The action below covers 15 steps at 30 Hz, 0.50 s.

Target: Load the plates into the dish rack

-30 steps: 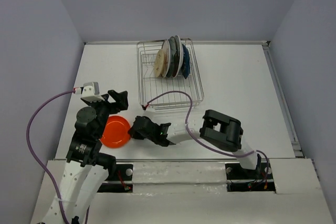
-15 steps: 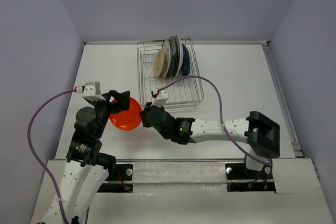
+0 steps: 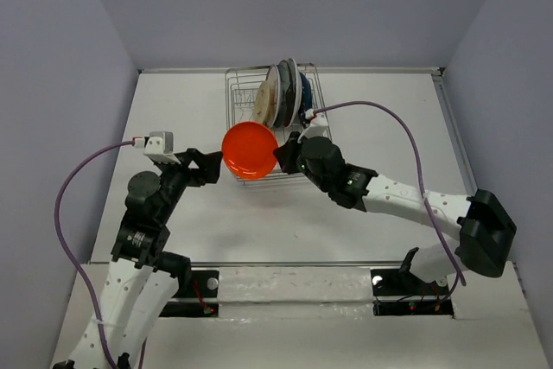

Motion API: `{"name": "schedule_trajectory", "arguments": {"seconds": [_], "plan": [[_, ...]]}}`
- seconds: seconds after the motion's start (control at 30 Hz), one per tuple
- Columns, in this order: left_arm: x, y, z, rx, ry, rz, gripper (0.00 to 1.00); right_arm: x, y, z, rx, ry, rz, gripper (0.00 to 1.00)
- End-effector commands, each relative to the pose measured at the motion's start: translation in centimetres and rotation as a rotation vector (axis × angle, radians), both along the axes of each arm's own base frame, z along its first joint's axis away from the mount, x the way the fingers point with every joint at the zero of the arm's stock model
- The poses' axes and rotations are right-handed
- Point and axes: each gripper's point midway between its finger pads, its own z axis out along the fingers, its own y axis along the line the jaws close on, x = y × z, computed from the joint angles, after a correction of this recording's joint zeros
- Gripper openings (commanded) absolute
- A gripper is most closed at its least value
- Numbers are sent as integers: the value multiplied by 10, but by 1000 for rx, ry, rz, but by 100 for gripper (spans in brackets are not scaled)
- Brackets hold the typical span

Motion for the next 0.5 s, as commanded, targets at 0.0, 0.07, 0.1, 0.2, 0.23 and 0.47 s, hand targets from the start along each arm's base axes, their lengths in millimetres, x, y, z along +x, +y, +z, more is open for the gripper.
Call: {"name": "schedule_trajectory", "arguments": {"seconds": [0.0, 0.07, 0.1, 0.2, 0.23, 0.47], "plan": [[0, -26, 13, -30, -33, -138, 93, -12, 13, 53, 130, -101, 167, 7], [0, -33, 11, -39, -26, -179, 92, -12, 10, 58, 141, -104, 183, 7], [0, -41, 7, -48, -9, -224, 91, -9, 7, 60, 156, -102, 181, 7], [1, -50, -4, -59, 33, -286, 90, -14, 10, 66, 198, -99, 235, 7], [2, -51, -5, -60, 41, -290, 89, -17, 12, 67, 206, -97, 253, 7], [0, -55, -9, -70, 52, -326, 60, -27, 21, 74, 237, -109, 344, 7]]}}
